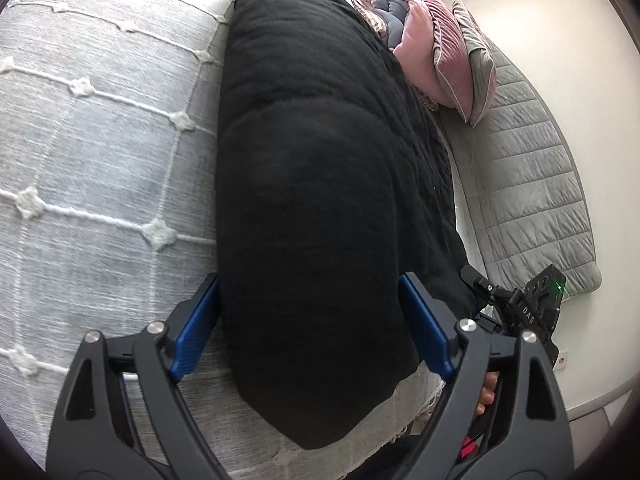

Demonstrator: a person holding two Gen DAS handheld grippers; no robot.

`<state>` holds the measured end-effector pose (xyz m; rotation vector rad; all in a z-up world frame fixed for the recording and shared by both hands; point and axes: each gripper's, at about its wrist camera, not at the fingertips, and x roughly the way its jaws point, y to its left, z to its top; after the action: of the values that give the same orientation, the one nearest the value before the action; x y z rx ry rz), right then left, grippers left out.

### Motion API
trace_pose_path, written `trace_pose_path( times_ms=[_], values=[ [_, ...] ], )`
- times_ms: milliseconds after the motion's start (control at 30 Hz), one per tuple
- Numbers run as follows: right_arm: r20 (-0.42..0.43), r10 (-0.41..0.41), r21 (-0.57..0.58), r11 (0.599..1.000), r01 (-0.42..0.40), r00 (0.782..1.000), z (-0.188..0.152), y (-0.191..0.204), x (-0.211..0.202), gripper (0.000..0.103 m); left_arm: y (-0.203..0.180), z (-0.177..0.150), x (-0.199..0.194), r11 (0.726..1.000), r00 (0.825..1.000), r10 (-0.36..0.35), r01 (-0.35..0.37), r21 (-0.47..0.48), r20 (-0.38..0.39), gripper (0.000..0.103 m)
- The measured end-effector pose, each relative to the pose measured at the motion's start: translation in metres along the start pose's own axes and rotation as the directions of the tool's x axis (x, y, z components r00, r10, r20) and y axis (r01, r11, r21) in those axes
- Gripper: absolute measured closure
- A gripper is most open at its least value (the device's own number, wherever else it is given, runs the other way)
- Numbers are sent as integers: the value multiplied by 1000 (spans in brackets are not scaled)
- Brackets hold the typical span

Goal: Fold large clothes

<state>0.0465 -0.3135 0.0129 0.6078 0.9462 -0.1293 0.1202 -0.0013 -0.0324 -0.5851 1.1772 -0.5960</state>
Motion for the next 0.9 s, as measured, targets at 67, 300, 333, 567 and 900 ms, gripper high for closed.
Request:
trace_pose_path(
  times_ms=[67,300,333,567,900],
  values=[
    [-5,-3,15,1000,3,1000,-2,-2,3,14,-1,0,2,1000,1000,-2,2,-3,-18,13],
    [-90,117,180,979,-99,989,-9,-21,30,4,-8,-1,6,1000,1000,14,-14,10,-13,11],
    [-101,148,213,969,-123,984,-9,-25,37,4,-9,0,5,1000,1000,16,-16,10,-11,11],
    [-59,122,210,972,-107,991,-13,-13,43,4,-10,3,9,1000,1000,12,-13,-7,-13,10],
    [43,11,46,999,-13,999,-12,21,23,36,-18,-2,6,997,997,70,-70,16,24,19]
  ],
)
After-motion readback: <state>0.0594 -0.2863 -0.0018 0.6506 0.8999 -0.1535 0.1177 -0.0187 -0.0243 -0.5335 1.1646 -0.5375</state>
